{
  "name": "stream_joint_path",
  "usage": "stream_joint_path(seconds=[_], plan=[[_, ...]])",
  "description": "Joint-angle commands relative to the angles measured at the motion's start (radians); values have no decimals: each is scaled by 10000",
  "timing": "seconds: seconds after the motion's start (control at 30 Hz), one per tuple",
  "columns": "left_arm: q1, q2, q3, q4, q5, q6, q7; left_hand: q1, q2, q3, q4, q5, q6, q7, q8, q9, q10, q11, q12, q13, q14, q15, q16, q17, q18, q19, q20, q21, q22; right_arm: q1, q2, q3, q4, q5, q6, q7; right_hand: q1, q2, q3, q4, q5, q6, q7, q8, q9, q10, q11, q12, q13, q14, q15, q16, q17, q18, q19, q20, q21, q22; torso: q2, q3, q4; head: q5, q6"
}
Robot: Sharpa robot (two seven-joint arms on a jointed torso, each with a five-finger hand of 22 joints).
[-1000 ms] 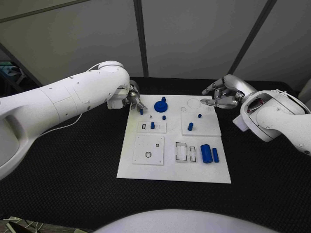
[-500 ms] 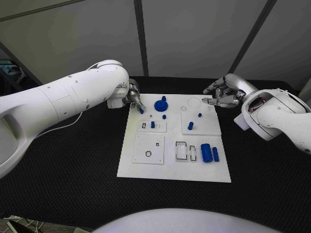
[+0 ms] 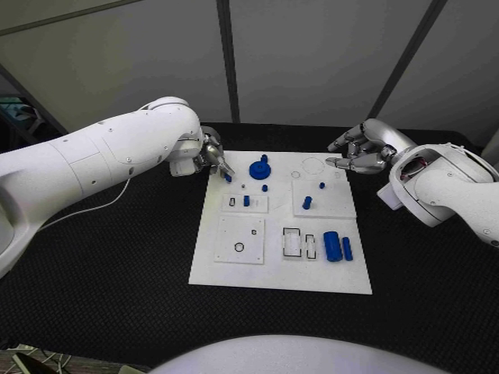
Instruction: Assemble the parts on the task board
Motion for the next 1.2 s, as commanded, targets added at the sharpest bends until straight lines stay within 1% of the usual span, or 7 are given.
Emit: stream_joint_path(seconds=[0.03, 0.13, 0.23, 0.37, 0.6, 0.87, 1.2], plan=[[13, -196, 3, 306, 614, -465, 319, -102, -252, 1531, -1204, 26, 78, -13, 58, 52, 200, -5, -7, 83, 953, -66, 50, 2342, -500, 67, -32, 30, 47, 14, -14, 8, 13, 19, 5, 109, -55, 73, 44, -7, 4, 7, -21, 53, -15, -38, -20, -7, 0, 352, -68, -70, 0, 121, -30, -2, -55, -13, -5, -3, 1, 24, 9], [12, -457, 3, 685, 727, -544, 531, -388, -555, 2143, -1384, 67, 140, -11, 88, 142, 358, -29, 55, 207, 955, -88, 51, 2344, -514, 104, -42, 73, 123, 14, -27, 8, 17, 19, 0, 114, -55, 73, 44, -7, 4, 7, -21, 53, -15, -38, -20, -7, 0, 352, -68, -70, 0, 121, -30, -2, -55, -13, -4, 0, -4, 54, 9], [6, -736, 1, 1139, 744, -698, 633, -490, -669, 2421, -1491, 93, 184, -22, 107, 195, 415, -47, 53, 226, 953, -92, 47, 2339, -519, 128, -58, 105, 173, 14, -41, 8, 24, 21, -6, 117, -55, 73, 44, -7, 4, 7, -21, 53, -15, -38, -20, -7, 0, 352, -68, -70, 0, 121, -30, -2, -55, -13, -8, 2, 4, 68, 7], [-47, -1171, -3, 1866, 730, -988, 661, -589, -761, 2643, -1572, 112, 221, -27, 119, 241, 480, -59, 61, 256, 954, -103, 47, 2339, -528, 154, -69, 141, 227, 14, -56, 8, 30, 39, -9, 119, -55, 73, 44, -7, 4, 7, -21, 53, -15, -38, -20, -7, 0, 352, -68, -70, 0, 121, -30, -2, -55, -13, -14, 3, 13, 99, -1], [-184, -1606, -30, 2592, 654, -1247, 560, -703, -851, 2848, -1641, 130, 266, -42, 135, 290, 573, -75, 108, 338, 956, -116, 50, 2344, -543, 190, -81, 197, 303, 14, -68, 8, 37, 49, -9, 119, -55, 73, 44, -7, 4, 7, -21, 53, -15, -38, -20, -7, 0, 352, -68, -70, 0, 121, -30, -2, -55, -13, -35, -3, 37, 124, -16], [-427, -1687, -52, 2843, 476, -1292, 383, -767, -882, 2951, -1664, 147, 294, -51, 142, 315, 616, -83, 118, 361, 956, -124, 50, 2344, -542, 195, -88, 196, 308, 14, -71, 8, 37, 51, 23, 103, -49, 85, 63, -10, 0, 6, -21, 57, -16, -40, -22, -10, -11, 350, -69, -85, -16, 121, -25, -3, -62, -17, -14, -9, 13, 153, 2], [-521, -1627, -59, 2887, 290, -1027, 186, -813, -911, 3027, -1686, 157, 305, -57, 145, 333, 647, -91, 135, 395, 956, -130, 51, 2346, -549, 211, -94, 221, 340, 14, -73, 8, 39, 90, 56, 102, -42, 89, 71, -15, 0, 2, -21, 56, -17, -42, -22, -12, -15, 348, -69, -94, -28, 123, -28, -4, -71, -28, -8, 4, 16, 118, -36]])
